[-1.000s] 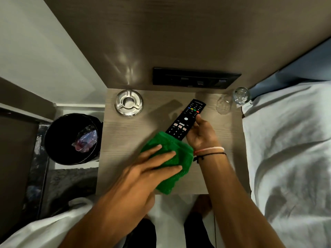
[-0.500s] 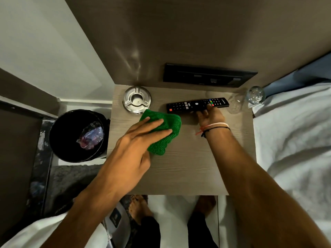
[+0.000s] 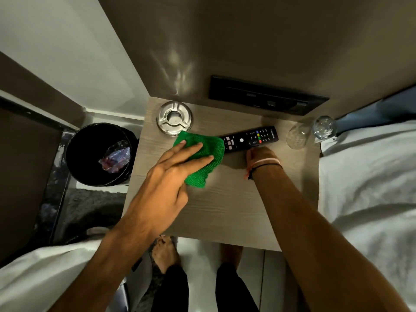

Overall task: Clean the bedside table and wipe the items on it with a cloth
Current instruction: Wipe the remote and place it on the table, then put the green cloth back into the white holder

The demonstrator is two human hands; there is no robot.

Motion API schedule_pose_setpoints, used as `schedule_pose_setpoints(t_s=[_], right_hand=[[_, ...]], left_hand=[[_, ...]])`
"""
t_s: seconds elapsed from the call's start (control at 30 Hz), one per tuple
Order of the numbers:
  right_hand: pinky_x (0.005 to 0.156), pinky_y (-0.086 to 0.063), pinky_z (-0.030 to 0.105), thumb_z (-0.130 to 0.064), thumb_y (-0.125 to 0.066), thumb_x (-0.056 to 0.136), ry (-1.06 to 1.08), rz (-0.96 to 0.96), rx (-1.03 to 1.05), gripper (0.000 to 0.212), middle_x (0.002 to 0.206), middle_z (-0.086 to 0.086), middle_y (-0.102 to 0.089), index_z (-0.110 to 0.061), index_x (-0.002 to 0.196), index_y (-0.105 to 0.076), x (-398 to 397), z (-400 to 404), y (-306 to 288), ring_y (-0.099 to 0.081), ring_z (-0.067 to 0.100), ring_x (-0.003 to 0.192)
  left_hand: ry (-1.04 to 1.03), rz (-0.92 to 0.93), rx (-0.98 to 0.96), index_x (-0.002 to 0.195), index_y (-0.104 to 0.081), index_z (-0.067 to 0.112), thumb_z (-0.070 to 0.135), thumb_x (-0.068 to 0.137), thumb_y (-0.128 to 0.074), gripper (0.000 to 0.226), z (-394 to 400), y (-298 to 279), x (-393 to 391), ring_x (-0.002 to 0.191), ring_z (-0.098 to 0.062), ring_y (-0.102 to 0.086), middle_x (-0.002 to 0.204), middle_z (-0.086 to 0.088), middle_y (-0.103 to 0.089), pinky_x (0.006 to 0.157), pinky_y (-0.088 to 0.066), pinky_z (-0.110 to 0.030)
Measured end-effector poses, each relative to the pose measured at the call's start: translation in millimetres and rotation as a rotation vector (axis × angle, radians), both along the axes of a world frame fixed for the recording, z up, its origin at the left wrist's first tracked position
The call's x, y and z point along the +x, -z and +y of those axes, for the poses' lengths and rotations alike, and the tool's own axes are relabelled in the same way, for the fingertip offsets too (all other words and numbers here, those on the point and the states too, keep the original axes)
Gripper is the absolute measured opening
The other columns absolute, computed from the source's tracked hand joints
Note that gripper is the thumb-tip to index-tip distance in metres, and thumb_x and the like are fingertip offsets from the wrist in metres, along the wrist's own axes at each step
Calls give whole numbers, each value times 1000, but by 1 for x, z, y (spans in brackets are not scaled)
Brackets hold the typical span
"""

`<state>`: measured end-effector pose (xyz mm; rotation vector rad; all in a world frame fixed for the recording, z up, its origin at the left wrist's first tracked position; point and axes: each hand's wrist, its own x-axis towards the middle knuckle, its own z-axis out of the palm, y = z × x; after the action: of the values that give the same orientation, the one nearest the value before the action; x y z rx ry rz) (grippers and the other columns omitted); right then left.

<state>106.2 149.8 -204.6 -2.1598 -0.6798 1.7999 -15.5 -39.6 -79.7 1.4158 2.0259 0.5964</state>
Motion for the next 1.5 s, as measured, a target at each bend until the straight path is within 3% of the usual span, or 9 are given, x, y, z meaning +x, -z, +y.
schedule_pose_setpoints(t_s=[0.07, 0.13, 0.3, 0.47, 0.63, 0.77, 0.93, 1.23, 1.5], right_hand=[[89, -57, 31, -26, -64, 96, -217, -131, 40, 43, 141, 19, -58, -5, 134, -57, 13, -11, -3, -61, 32, 122], [74, -59, 34, -22, -64, 97, 165, 194, -37, 13, 117, 19, -68, -11, 105, -64, 13, -19, -17, -67, 24, 90], [88, -58, 38, -70, -60, 82, -431, 638, -120, 66, 105, 4, -76, -15, 116, -72, 14, -38, -62, -72, 19, 96], [74, -58, 18, -5, -70, 91, -777, 643, 418, 13, 89, -4, -79, -10, 103, -72, -11, -50, -121, -74, 5, 84], [77, -57, 20, -1, -68, 89, -1092, 814, 610, 19, 93, -7, -74, -12, 104, -69, -40, -91, -207, -70, 6, 87], [64, -56, 13, -4, -64, 88, -1249, 1046, 439, 15, 86, -8, -72, -7, 103, -63, -71, -162, -265, -71, 2, 76], [69, -60, 23, -1, -58, 95, -998, 1165, 302, 10, 84, 0, -77, -7, 99, -65, -123, -264, -288, -75, 11, 76], [82, -59, 41, -6, -54, 100, -1273, 879, 12, 30, 113, 21, -67, 3, 129, -58, -179, -447, -217, -65, 30, 99], [79, -46, 13, -12, -80, 80, -1813, 344, 866, 36, 107, 5, -73, -13, 113, -66, -164, -496, -150, -65, 14, 89]], left_hand=[[-42, 5, 17, 141, -52, 25, -24, 73, -49, 83, 2, -2, 9, 152, -15, -19, 158, 4, -37, 123, -9, -24], [-78, 20, 33, 141, -51, 24, -23, 74, -50, 82, 4, -4, 19, 152, -15, -18, 158, 4, -37, 123, -9, -23], [-137, -11, 85, 151, -29, 24, -7, 80, -49, 80, -3, -19, 40, 153, -11, -14, 160, 4, -29, 122, -6, -14], [-220, -32, 198, 158, -3, 16, -16, 75, -61, 106, -35, -29, 46, 154, -9, -2, 167, -8, -1, 117, -7, -6], [-444, -183, 357, 153, 19, 15, 51, 60, -88, 146, -94, -60, 20, 155, -14, -1, 168, -4, 4, 124, -13, -24], [-584, -582, 494, 139, -46, 17, 29, 54, -92, 97, -161, -101, -10, 124, -16, -61, 131, 4, -66, 101, -53, -34], [-654, -685, 504, 99, -74, 27, 10, 64, -82, 39, -287, -136, -34, 89, -11, -76, 96, 8, -79, 71, -61, -22], [-1188, -713, 274, 109, -68, 20, 20, 60, -93, 55, -489, -122, -7, 98, -26, -74, 107, -8, -77, 82, -62, -39], [-1173, -148, -573, 153, -14, 33, 43, 63, -88, 116, -508, -94, 20, 137, -32, -42, 154, -5, -32, 107, -44, -53]])
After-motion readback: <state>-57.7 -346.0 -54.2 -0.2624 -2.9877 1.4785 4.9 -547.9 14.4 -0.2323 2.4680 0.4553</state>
